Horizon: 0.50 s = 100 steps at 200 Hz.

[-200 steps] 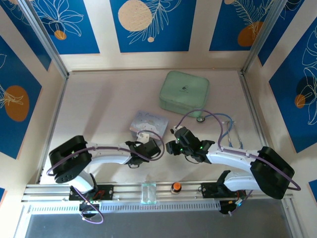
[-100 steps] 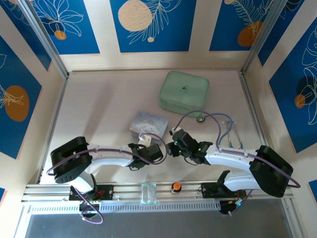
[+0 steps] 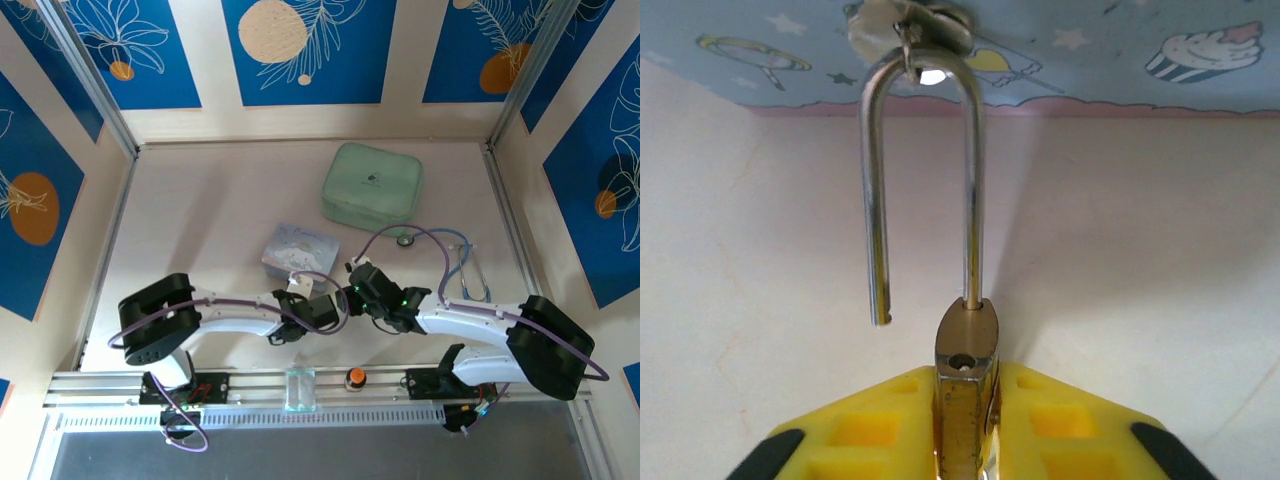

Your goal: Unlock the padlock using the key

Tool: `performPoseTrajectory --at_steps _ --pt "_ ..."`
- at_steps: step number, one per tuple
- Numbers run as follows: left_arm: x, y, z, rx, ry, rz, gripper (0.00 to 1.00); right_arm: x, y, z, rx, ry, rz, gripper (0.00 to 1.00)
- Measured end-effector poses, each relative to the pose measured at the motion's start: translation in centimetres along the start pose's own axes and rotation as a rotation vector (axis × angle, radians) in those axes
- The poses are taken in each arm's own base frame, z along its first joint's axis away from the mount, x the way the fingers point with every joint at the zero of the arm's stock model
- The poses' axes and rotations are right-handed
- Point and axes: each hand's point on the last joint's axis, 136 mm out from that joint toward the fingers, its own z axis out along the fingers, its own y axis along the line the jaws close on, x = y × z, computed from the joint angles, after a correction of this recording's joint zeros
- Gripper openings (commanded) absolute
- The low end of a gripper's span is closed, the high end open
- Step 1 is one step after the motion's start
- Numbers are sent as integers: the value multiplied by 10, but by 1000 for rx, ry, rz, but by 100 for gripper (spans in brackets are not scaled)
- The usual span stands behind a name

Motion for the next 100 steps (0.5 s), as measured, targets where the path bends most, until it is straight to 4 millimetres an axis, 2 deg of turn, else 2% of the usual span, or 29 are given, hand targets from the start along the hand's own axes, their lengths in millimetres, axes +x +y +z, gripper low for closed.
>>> performPoseTrajectory --at_steps 80,91,100 --pt "-6 -17 -16 122 -29 -59 28 3 1 2 2 6 27 35" --pt "-5 -17 -17 130 -30 -64 33 4 1 3 2 10 24 35" --pt "-5 -16 -17 135 -32 -66 42 5 4 2 -4 10 19 36"
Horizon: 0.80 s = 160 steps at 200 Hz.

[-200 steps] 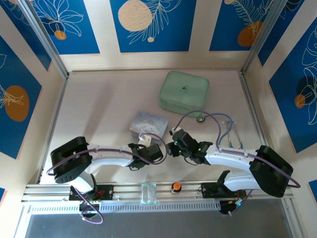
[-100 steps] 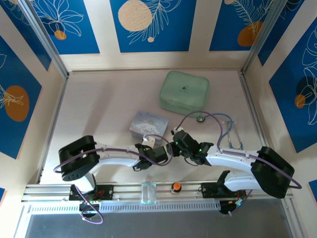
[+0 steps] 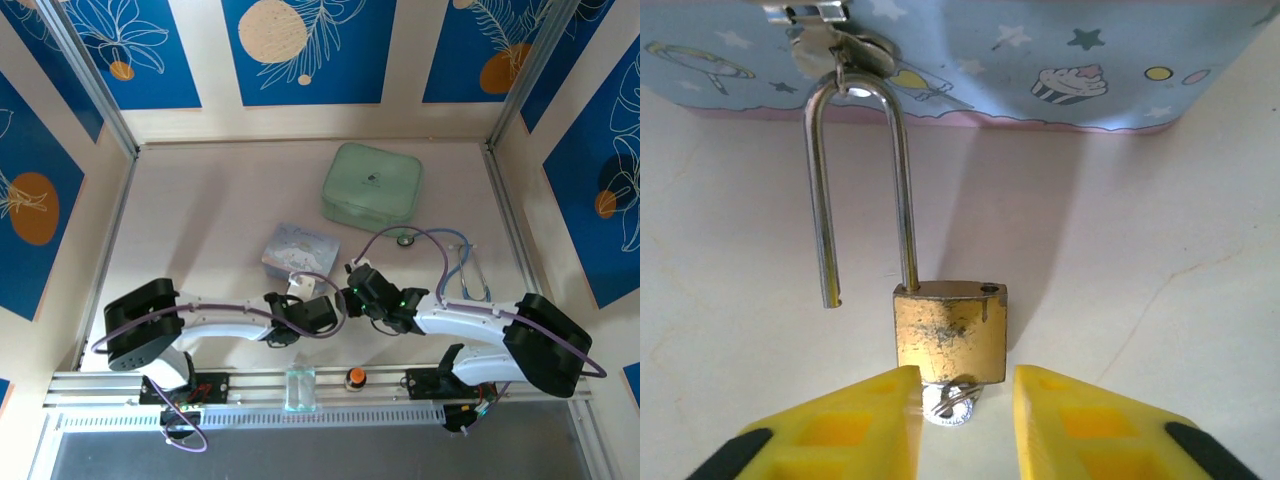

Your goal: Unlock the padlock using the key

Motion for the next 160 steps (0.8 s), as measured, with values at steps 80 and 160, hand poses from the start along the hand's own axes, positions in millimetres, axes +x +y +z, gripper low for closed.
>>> performPoseTrajectory --at_steps 80,160 --pt "-46 21 -43 212 -134 -192 81 3 47 -19 -265 -41 35 49" --pt "-74 69 -47 340 -219 -407 88 2 118 16 -303 75 -64 53"
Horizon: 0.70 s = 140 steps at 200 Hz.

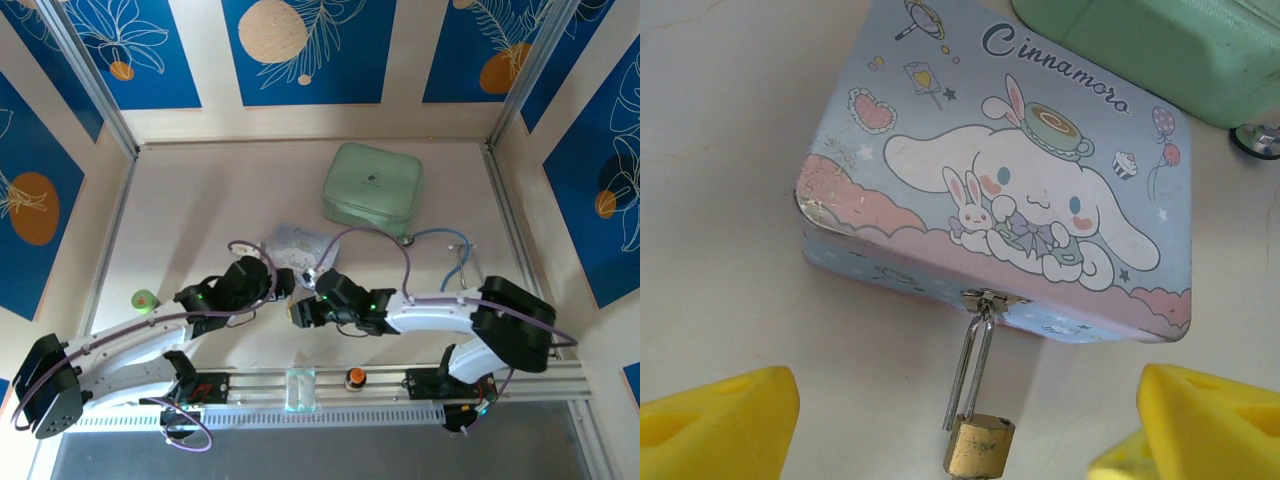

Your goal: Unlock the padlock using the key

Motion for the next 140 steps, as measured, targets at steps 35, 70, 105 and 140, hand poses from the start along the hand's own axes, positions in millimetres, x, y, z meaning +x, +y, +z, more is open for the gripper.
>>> performPoseTrajectory --at_steps 35,70,105,140 --pt "11 10 4 -8 21 -17 89 -10 -4 24 62 37 11 50" --pt "17 10 3 16 34 -23 89 -7 -23 29 115 66 36 49" --pt "18 12 3 18 27 -25 89 -9 -26 37 124 79 46 49" --pt "21 13 3 27 27 -36 89 1 -33 44 145 109 48 48"
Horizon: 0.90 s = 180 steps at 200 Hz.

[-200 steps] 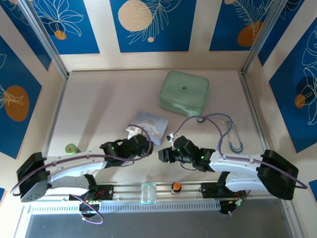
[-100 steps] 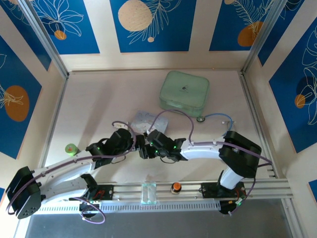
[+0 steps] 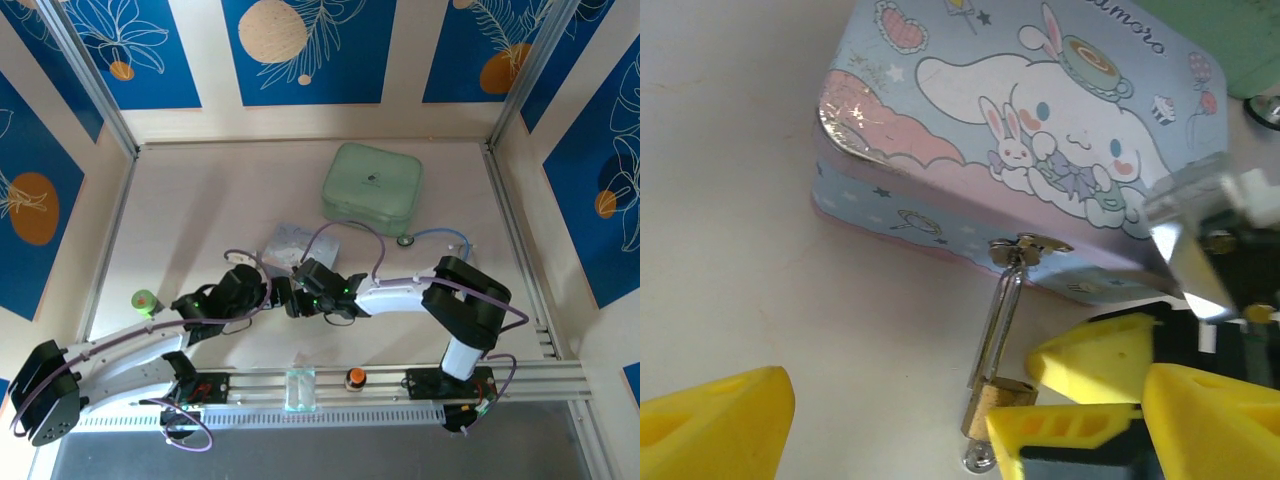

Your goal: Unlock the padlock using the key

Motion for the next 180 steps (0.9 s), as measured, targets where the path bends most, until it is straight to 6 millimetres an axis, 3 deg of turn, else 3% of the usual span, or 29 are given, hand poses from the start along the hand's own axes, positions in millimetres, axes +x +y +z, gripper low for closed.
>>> performPoseTrajectory --at_steps 107,180 --pt "-2 -4 -1 33 -17 -16 90 -2 2 9 1 -2 41 29" --pt "-3 -5 2 18 -9 4 90 7 -13 -11 -97 -50 139 20"
